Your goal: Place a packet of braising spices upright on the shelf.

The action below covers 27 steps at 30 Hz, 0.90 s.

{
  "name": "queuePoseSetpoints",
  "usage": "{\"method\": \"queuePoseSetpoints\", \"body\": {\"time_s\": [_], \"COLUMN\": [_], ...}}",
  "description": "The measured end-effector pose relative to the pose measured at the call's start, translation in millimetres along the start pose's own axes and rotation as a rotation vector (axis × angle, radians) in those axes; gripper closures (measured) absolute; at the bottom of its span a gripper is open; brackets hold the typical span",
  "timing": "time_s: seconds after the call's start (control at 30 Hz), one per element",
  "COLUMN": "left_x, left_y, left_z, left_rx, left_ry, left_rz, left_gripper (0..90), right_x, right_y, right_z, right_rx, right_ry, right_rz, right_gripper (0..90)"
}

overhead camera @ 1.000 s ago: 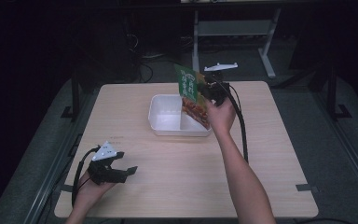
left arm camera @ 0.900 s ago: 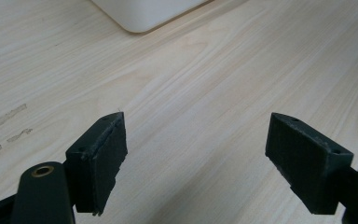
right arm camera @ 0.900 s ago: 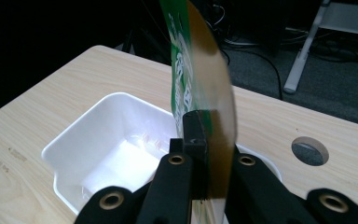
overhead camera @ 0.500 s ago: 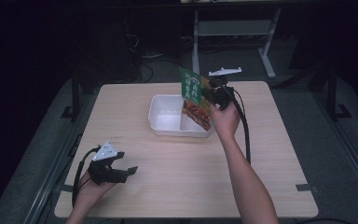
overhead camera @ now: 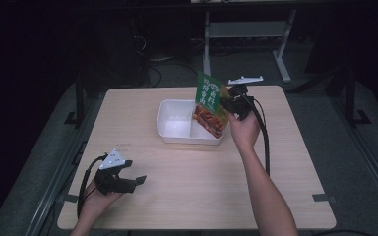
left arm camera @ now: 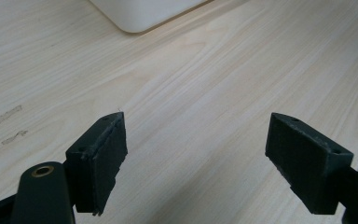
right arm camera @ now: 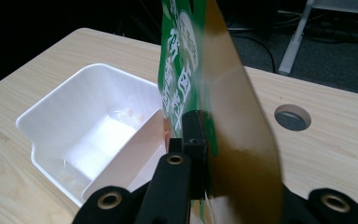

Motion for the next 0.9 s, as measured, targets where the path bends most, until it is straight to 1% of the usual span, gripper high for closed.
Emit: {"method": "queuePoseSetpoints", "body": {"time_s": [0.1, 0.2, 0.37, 0.47, 0.6, 0.67, 0.7, 0.77, 0.9], "left_x": [0.3, 0.7, 0.6, -0.1, 0.1, 0.3, 0.4, 0.4, -0.1], "left_y": [-0.1, -0.3, 0.0, 0.1, 0.0, 0.1, 0.0, -0.1, -0.2], "left_z": [-0.5, -0.9, -0.7, -0.1, 0.2, 0.3, 0.3, 0.6, 1.3], "left_rx": [-0.002, -0.004, -0.002, -0.003, 0.002, 0.0, 0.001, 0.003, 0.004], "left_ry": [-0.001, 0.0, -0.001, 0.0, 0.0, 0.0, 0.001, 0.0, -0.002], "left_rz": [-0.001, -0.004, -0.001, -0.001, 0.001, 0.0, 0.001, 0.0, 0.0], "left_gripper": [20.3, 20.3, 20.2, 20.2, 20.1, 20.0, 20.0, 19.9, 19.9], "right_x": [0.2, -1.5, -2.7, -4.2, -6.6, -7.8, -8.8, -10.7, -15.6], "right_y": [0.3, 0.0, 0.8, 0.7, -0.2, -0.6, -1.2, -2.7, -5.9], "right_z": [0.1, -0.6, -3.9, -6.1, -8.5, -9.3, -9.5, -9.9, -13.9], "right_rx": [0.005, 0.007, 0.0, 0.002, 0.011, 0.022, 0.028, 0.046, 0.056], "right_ry": [-0.003, 0.0, 0.016, 0.025, 0.054, 0.074, 0.081, 0.094, 0.121], "right_rz": [-0.002, 0.002, 0.002, 0.011, 0.025, 0.025, 0.022, 0.032, 0.035], "right_gripper": [86.4, 81.8, 76.0, 72.8, 65.3, 59.5, 58.6, 56.1, 52.3]}}
Point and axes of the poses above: each handheld gripper's, and its own axes: z roughly forward along the jaws, y roughly out of its top, x roughly to its left, the point moved 3 cm from there along z, roughly forward along the jaws
